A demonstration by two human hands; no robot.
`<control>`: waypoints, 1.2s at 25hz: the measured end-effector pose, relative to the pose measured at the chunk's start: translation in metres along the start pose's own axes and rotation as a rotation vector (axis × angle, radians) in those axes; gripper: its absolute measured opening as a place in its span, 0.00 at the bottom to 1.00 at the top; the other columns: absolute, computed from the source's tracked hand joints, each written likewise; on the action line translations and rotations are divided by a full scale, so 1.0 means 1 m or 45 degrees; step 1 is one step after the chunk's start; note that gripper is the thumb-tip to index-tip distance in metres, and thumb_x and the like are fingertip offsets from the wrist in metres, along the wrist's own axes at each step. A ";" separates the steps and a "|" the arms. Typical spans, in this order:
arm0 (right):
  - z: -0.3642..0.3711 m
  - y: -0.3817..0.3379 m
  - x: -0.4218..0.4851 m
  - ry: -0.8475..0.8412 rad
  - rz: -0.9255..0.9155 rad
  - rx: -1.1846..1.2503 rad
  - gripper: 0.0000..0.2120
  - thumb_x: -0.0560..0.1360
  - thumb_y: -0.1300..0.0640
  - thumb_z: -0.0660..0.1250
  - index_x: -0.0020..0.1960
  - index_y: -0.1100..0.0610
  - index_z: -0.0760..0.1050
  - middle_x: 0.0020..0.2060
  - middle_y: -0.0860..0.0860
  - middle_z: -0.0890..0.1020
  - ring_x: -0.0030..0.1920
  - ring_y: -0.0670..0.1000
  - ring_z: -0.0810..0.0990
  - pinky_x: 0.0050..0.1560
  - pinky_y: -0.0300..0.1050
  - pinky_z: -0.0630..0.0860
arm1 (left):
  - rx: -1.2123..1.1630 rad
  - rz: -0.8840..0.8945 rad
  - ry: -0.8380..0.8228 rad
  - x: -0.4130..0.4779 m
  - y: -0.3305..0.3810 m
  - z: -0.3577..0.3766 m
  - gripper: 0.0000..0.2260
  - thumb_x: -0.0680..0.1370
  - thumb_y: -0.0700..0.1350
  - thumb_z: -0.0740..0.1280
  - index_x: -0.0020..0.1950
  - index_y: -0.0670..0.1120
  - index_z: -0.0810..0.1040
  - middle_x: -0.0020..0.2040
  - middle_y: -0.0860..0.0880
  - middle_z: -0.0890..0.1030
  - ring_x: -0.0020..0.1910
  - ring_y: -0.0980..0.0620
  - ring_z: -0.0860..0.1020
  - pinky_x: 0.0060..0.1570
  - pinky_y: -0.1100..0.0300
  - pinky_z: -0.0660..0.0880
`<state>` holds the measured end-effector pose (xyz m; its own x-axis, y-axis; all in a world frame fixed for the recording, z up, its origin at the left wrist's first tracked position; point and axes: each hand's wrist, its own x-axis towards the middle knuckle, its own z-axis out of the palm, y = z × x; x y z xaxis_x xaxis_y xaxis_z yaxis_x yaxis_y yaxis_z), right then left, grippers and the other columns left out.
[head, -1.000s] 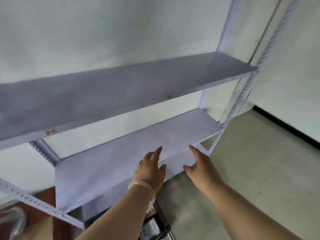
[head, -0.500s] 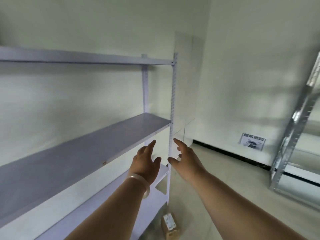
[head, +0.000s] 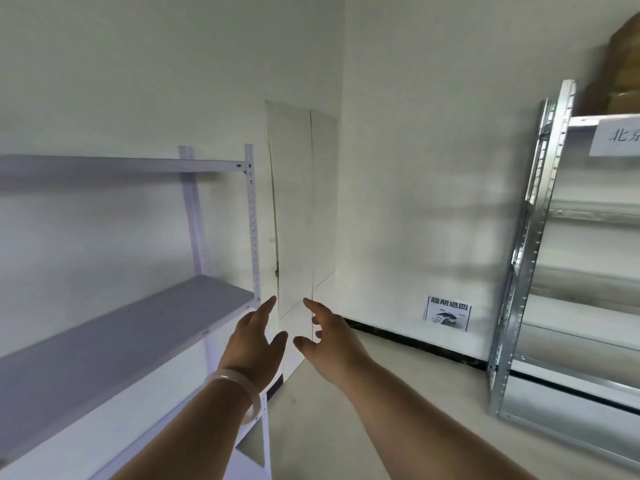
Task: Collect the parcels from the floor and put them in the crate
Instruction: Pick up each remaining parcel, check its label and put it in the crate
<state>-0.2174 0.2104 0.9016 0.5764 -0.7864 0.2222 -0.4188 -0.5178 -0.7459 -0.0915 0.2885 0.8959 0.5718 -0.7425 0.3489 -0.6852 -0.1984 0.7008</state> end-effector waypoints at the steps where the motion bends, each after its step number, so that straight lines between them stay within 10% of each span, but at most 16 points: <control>1: -0.010 0.012 0.013 -0.015 0.008 -0.003 0.31 0.75 0.46 0.65 0.73 0.36 0.55 0.68 0.48 0.69 0.64 0.49 0.74 0.62 0.46 0.73 | 0.006 -0.009 0.005 0.014 0.005 0.014 0.27 0.78 0.51 0.63 0.75 0.58 0.57 0.74 0.51 0.66 0.69 0.47 0.70 0.67 0.49 0.69; 9: -0.040 0.093 0.125 -0.112 -0.009 0.028 0.30 0.75 0.47 0.64 0.73 0.38 0.56 0.67 0.47 0.70 0.63 0.48 0.74 0.61 0.46 0.73 | 0.076 -0.175 -0.001 0.086 0.001 0.106 0.27 0.79 0.50 0.62 0.76 0.58 0.56 0.73 0.50 0.67 0.68 0.49 0.70 0.67 0.53 0.68; 30: 0.217 0.246 0.260 -0.645 0.239 -0.027 0.29 0.75 0.46 0.67 0.73 0.41 0.60 0.64 0.48 0.73 0.58 0.50 0.76 0.56 0.46 0.74 | 0.078 -0.708 -0.154 0.142 -0.279 0.220 0.26 0.79 0.49 0.61 0.75 0.59 0.58 0.72 0.48 0.67 0.68 0.47 0.70 0.68 0.50 0.68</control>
<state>-0.0187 -0.0482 0.6398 0.7545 -0.6076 -0.2480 -0.5582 -0.3953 -0.7295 0.0818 0.0977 0.6128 0.8005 -0.5830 -0.1387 -0.3229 -0.6145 0.7198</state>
